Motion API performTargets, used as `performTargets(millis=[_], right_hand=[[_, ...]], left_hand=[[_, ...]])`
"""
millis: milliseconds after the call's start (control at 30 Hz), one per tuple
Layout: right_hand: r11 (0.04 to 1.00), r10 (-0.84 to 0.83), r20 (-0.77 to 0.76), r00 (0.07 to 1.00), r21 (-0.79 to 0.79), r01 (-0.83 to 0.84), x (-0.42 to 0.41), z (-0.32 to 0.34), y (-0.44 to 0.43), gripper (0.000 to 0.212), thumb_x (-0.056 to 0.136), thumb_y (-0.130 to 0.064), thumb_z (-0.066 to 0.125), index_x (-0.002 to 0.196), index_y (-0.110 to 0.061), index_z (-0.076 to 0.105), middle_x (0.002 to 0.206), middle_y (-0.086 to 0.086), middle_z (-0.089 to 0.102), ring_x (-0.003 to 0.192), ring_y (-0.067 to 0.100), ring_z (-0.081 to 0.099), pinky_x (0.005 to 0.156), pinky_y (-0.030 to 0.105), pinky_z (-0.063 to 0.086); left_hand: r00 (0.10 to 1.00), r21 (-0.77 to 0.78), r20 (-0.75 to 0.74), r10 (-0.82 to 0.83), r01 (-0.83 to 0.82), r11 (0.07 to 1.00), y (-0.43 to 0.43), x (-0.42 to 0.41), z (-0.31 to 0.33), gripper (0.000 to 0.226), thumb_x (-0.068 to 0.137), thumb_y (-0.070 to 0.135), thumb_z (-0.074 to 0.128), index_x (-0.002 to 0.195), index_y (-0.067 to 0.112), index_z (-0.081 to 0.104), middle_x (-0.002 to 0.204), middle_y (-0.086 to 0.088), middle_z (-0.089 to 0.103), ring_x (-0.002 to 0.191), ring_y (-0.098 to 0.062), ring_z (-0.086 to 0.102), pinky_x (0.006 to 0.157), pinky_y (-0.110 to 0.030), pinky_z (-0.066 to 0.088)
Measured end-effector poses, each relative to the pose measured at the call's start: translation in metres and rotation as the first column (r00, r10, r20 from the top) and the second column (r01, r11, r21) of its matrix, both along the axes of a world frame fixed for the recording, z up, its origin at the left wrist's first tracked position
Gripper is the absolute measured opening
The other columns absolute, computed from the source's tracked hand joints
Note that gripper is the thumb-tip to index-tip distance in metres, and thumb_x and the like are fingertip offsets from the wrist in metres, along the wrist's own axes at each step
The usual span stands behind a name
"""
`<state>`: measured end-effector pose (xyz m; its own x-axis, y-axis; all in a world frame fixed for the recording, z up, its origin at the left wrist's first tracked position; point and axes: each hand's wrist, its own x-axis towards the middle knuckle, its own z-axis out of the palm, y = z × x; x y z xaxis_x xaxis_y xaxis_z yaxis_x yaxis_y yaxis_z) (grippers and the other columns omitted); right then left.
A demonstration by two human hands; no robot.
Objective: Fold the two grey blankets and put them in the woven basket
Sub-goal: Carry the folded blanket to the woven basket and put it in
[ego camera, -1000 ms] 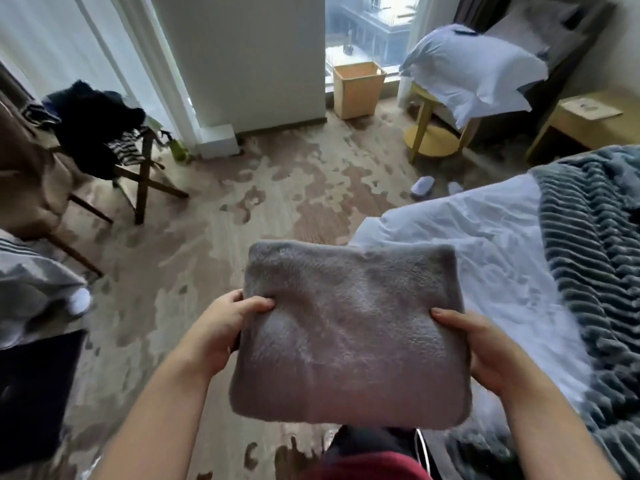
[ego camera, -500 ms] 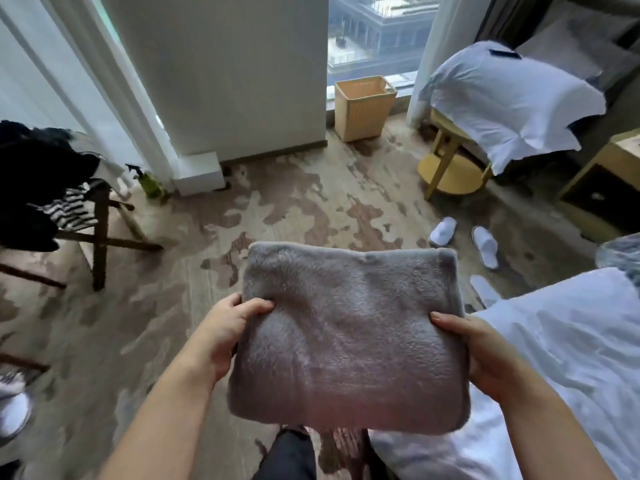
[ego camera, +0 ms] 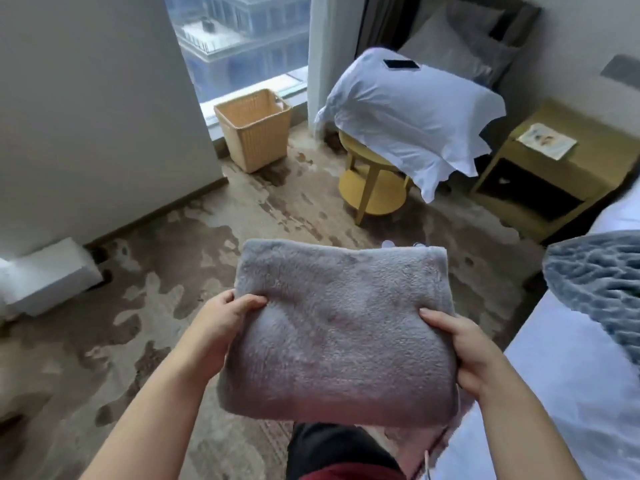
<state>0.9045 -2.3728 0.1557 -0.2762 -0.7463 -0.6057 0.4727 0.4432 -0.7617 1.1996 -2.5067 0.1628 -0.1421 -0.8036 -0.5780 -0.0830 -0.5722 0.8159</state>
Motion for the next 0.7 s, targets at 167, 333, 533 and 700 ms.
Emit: performTargets(millis=[167,333,533,700], right_hand=[[0.992,0.122,0.031,0.992,0.011,-0.122,-0.016,0.000,-0.193,0.044,0.067,-0.015,0.069,0.109,-0.002,0.066,0.101,0.018,0.073,0.088,0.030,0.072,0.077,0.038,0.053],[0.964,0.264,0.037,0.964,-0.033,-0.262,-0.030,0.025,-0.361,0.044,0.068,-0.015,0.068,0.110,-0.001,0.066,0.103,0.019,0.072,0.090,0.031,0.071,0.068,0.033,0.055],[0.935,0.356,0.014,0.935,0.000,-0.356,-0.054,0.009,-0.533,0.044,0.064,-0.015,0.074,0.106,-0.001,0.068,0.106,0.020,0.071,0.095,0.033,0.069,0.077,0.037,0.054],[0.979,0.188,-0.025,0.982,0.090,-0.185,-0.086,0.001,-0.657,0.037,0.072,-0.004,0.067,0.108,0.003,0.065,0.103,0.023,0.071,0.090,0.034,0.069,0.080,0.040,0.053]], left_hand=[[0.992,0.020,0.065,0.105,-0.107,0.994,-0.153,-0.001,0.014,0.012,0.081,0.007,0.067,0.093,0.004,0.067,0.086,-0.017,0.074,0.076,-0.028,0.069,0.074,-0.036,0.052],[0.983,-0.018,0.060,0.176,-0.175,0.984,-0.285,0.002,0.045,0.014,0.083,0.014,0.067,0.096,0.012,0.069,0.088,-0.011,0.076,0.081,-0.026,0.072,0.070,-0.034,0.055],[0.980,0.028,0.032,0.198,-0.198,0.980,-0.460,-0.011,0.015,0.018,0.082,0.011,0.066,0.099,0.007,0.068,0.088,-0.014,0.075,0.076,-0.025,0.073,0.068,-0.034,0.053],[0.998,0.075,0.026,0.064,-0.065,0.995,-0.633,-0.066,-0.011,0.019,0.079,0.011,0.069,0.097,0.008,0.069,0.087,-0.013,0.075,0.078,-0.028,0.073,0.071,-0.036,0.055]])
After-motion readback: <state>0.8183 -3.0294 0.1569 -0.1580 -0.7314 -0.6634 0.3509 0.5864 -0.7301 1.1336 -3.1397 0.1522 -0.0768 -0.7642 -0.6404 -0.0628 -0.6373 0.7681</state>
